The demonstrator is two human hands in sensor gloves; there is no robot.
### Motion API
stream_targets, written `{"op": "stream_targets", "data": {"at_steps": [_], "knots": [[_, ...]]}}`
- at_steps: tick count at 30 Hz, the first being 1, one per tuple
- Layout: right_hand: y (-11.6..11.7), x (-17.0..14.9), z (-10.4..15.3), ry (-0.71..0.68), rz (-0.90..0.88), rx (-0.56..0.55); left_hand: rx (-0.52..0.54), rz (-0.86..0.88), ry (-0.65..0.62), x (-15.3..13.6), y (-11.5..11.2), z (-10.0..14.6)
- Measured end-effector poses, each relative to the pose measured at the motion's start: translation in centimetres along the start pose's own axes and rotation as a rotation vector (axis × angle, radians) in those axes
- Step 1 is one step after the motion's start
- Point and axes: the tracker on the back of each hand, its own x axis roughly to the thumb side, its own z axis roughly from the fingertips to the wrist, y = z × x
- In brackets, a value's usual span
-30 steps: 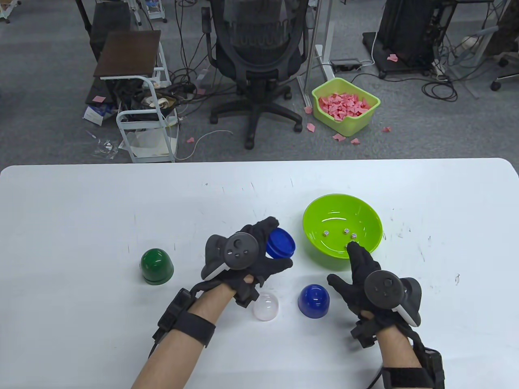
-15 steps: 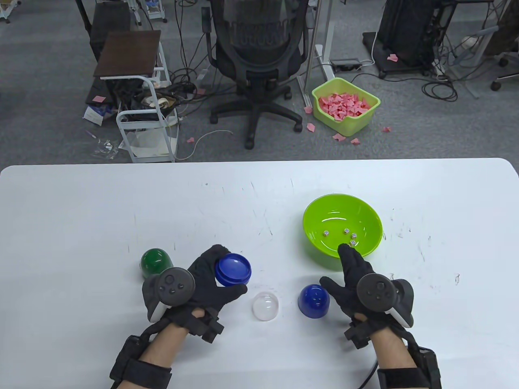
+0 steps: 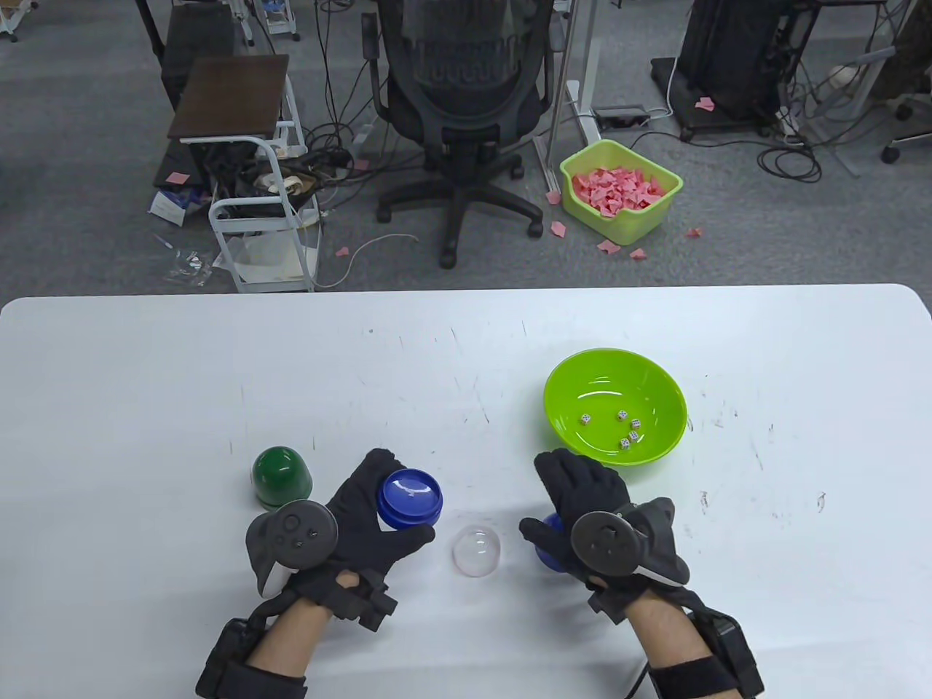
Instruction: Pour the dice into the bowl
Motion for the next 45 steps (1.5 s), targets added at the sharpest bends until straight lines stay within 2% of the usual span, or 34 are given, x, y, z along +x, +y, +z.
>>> {"op": "stream_targets", "data": {"at_steps": [3, 8, 11, 18, 26, 30, 34, 42, 45], "knots": [[0.9, 1.7, -1.1, -0.033, 0.078, 0.122, -0.007, 0.003, 0.002, -0.2, -0.2, 0.0], [4.0, 5.1, -3.1, -0.1, 0.221, 0.32, -0.01, 0.008, 0.013, -0.4, -0.2, 0.0], [5.6, 6.5, -3.7, -0.12, 0.287, 0.389, -0.006, 0.011, 0.015, -0.5, -0.1, 0.0], [7.8, 7.6, -4.2, -0.114, 0.382, 0.493, 0.005, 0.018, 0.01, -0.5, 0.2, 0.1], [8.6, 7.5, -4.1, -0.112, 0.362, 0.456, 0.017, 0.03, 0.013, -0.8, 0.7, 0.0], [7.6, 7.2, -4.2, -0.107, 0.318, 0.406, 0.02, 0.016, 0.016, -1.0, 0.9, 0.0], [5.5, 6.8, -4.4, -0.079, 0.256, 0.349, 0.016, 0.012, 0.015, -1.0, 0.8, 0.0], [-0.6, 6.2, -5.6, -0.022, 0.095, 0.162, -0.006, -0.06, -0.008, -0.7, 0.4, 0.0], [-2.2, 6.4, -6.2, -0.019, 0.036, 0.116, -0.018, -0.089, -0.025, -0.4, 0.0, 0.1]]}}
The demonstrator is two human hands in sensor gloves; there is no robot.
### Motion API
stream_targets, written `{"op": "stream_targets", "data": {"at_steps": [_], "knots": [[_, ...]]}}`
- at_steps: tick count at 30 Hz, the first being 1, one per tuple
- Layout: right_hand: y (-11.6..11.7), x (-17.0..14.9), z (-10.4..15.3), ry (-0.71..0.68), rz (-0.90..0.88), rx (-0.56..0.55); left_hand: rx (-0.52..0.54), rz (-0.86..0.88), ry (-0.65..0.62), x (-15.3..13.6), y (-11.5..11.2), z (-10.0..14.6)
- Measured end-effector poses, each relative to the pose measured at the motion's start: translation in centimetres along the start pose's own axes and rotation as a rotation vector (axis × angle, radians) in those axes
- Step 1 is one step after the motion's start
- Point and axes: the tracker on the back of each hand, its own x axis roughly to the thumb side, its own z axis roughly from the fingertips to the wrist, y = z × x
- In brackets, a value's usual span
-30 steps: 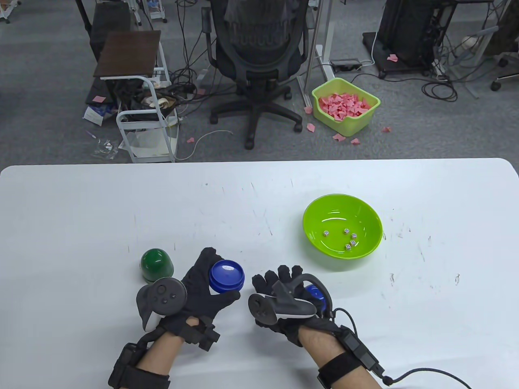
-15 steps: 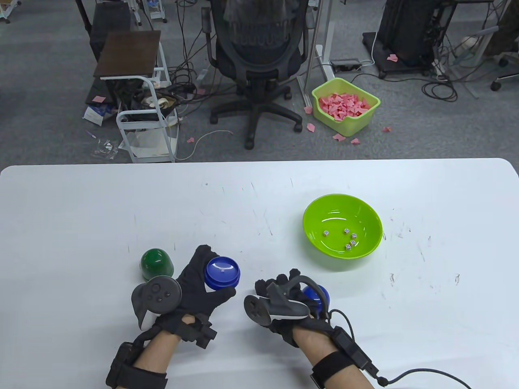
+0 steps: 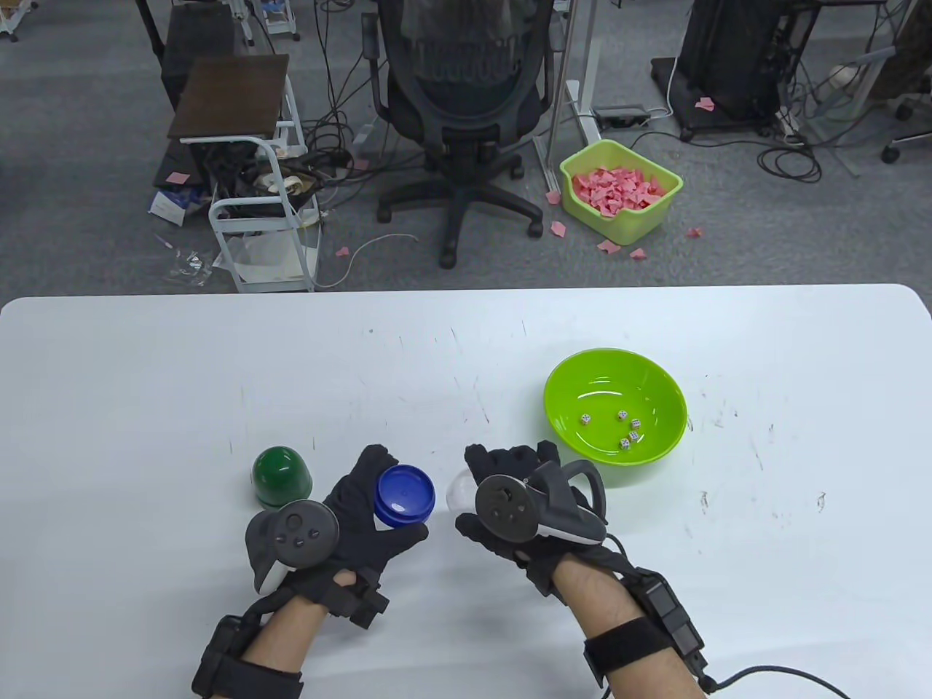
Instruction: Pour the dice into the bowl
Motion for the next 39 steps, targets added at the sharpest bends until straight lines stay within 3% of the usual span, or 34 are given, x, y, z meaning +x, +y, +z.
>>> {"op": "stream_targets", "data": {"at_steps": [7, 24, 32, 39], "knots": [[-1.3, 1.8, -1.0, -0.046, 0.001, -0.018, -0.015, -0.014, -0.016, 0.4, -0.4, 0.0], [0.4, 4.6, -2.4, -0.115, 0.016, 0.045, -0.022, 0.026, -0.046, 0.6, -0.6, 0.2], [-0.2, 3.4, -1.4, -0.121, -0.048, 0.035, -0.016, 0.026, -0.036, 0.4, -0.4, 0.1], [0.0, -0.1, 1.1, -0.031, -0.031, 0.064, -0.013, 0.028, -0.024, 0.2, -0.3, 0.1]]}}
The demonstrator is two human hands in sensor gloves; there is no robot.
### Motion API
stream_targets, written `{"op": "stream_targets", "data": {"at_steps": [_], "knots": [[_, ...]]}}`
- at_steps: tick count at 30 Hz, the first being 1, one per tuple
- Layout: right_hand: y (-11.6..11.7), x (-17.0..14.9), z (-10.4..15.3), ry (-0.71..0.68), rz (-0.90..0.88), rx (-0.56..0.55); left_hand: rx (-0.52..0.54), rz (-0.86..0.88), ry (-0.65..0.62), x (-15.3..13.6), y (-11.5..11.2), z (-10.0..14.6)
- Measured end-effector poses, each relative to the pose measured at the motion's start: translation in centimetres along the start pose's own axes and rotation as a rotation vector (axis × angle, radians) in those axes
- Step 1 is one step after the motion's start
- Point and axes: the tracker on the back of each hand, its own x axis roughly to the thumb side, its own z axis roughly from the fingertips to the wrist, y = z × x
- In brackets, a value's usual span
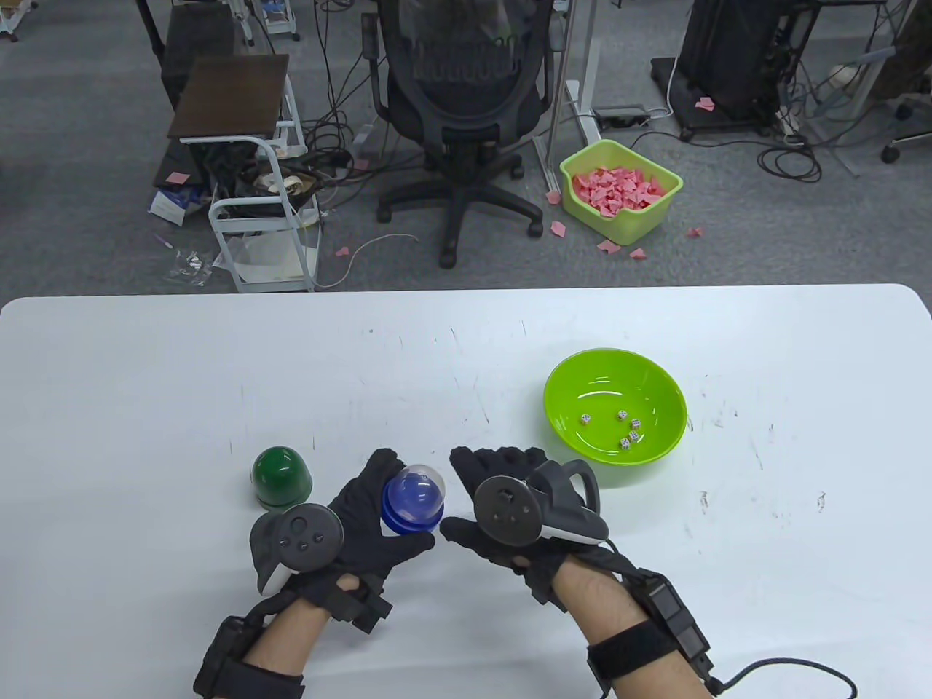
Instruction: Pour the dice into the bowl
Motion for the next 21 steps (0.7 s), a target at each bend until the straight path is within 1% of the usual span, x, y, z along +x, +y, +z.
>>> {"op": "stream_targets", "data": {"at_steps": [3, 8, 14, 21], "knots": [[0.8, -1.8, 1.2, 0.056, 0.027, 0.031, 0.0, -0.002, 0.001, 0.0, 0.0, 0.0], [2.9, -4.2, 2.4, 0.157, 0.111, 0.149, -0.003, -0.01, 0.005, 0.0, 0.0, 0.0], [5.2, -6.1, 2.9, 0.238, 0.212, 0.274, -0.006, -0.018, 0.01, 0.0, 0.1, 0.0], [7.3, -7.3, 2.8, 0.304, 0.232, 0.391, -0.007, -0.019, 0.016, 0.0, 0.1, 0.0]]}}
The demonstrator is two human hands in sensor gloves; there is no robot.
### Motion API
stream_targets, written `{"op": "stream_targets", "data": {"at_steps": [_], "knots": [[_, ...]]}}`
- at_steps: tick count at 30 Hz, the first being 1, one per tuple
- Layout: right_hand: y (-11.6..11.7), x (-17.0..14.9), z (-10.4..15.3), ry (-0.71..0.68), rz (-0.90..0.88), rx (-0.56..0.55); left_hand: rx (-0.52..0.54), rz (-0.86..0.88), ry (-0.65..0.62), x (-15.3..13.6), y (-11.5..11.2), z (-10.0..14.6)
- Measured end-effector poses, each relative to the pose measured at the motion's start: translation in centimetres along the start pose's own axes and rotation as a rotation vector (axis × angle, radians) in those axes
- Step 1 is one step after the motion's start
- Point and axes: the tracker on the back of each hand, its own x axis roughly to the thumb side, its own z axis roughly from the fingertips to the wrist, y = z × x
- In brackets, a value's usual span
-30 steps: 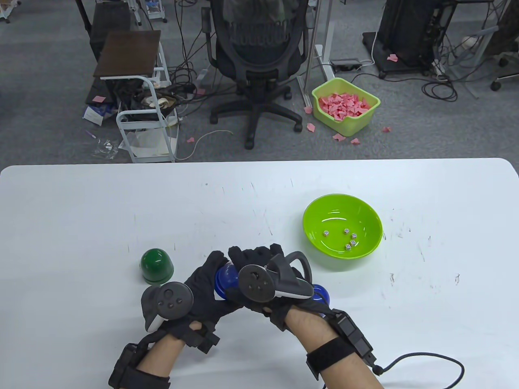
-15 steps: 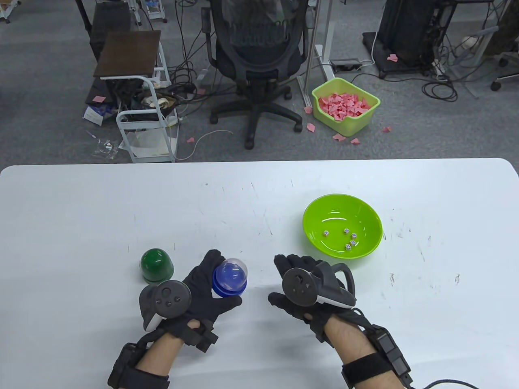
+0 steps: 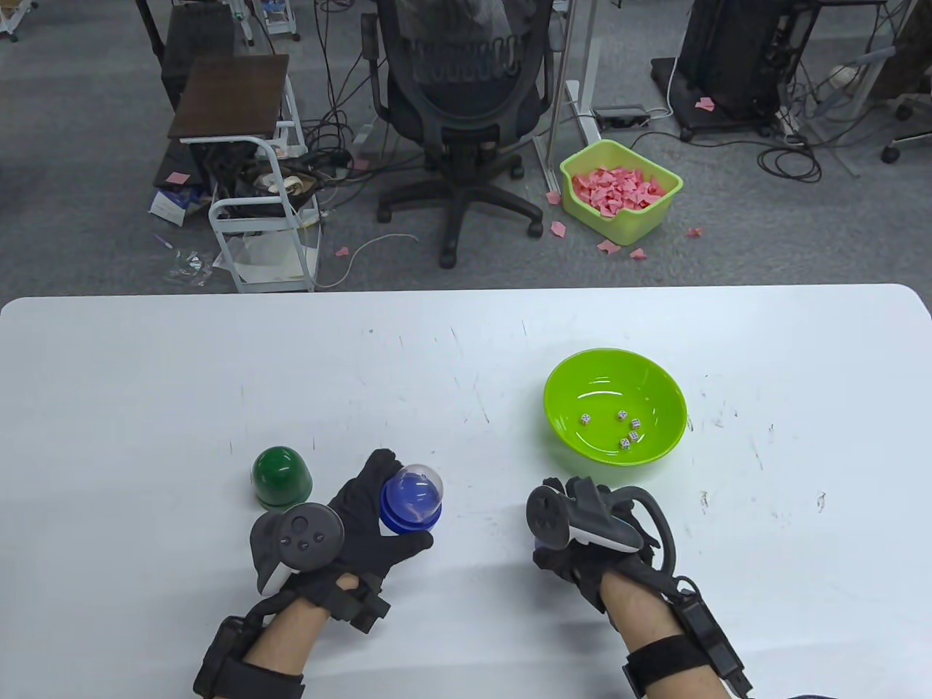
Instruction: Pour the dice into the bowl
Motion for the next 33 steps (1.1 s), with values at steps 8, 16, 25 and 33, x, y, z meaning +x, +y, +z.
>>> {"op": "stream_targets", "data": {"at_steps": [8, 16, 25, 33], "knots": [[1.4, 0.2, -0.6, 0.005, 0.032, 0.028, 0.0, 0.001, 0.0, 0.0, 0.0, 0.0], [0.5, 0.4, -0.4, -0.015, 0.013, -0.018, -0.002, 0.004, -0.001, 0.0, 0.1, -0.1], [-4.2, 1.6, 1.1, -0.1, -0.067, -0.215, -0.016, -0.005, -0.003, 0.0, -0.1, -0.1], [-9.1, 2.9, 2.7, -0.208, -0.201, -0.399, -0.03, -0.015, -0.003, 0.1, -0.3, -0.1]]}}
